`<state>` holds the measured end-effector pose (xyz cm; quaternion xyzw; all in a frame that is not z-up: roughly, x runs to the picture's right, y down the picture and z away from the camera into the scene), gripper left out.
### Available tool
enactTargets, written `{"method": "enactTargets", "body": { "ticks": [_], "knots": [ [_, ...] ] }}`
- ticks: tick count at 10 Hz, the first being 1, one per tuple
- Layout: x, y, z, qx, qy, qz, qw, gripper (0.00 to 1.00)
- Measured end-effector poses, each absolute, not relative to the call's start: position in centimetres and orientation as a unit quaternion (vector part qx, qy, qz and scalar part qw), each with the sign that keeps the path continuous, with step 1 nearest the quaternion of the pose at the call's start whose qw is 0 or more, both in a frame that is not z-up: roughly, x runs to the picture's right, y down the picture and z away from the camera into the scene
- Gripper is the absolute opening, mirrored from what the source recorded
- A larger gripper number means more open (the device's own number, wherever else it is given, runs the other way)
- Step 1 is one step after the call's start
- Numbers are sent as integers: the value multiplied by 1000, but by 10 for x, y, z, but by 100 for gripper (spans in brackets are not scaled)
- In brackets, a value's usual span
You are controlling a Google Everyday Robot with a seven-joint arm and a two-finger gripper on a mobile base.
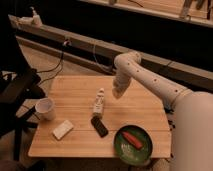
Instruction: Move the arm in a circular motion
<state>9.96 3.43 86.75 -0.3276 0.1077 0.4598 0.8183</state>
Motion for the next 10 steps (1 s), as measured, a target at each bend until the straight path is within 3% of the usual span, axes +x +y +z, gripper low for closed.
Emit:
{"method": "enactTargets", "body": {
  "ticks": [5, 10],
  "knots": [
    [197, -2, 901, -272, 152, 543, 780, 0],
    [299, 9, 858, -221, 195, 618, 729, 1]
  ]
}}
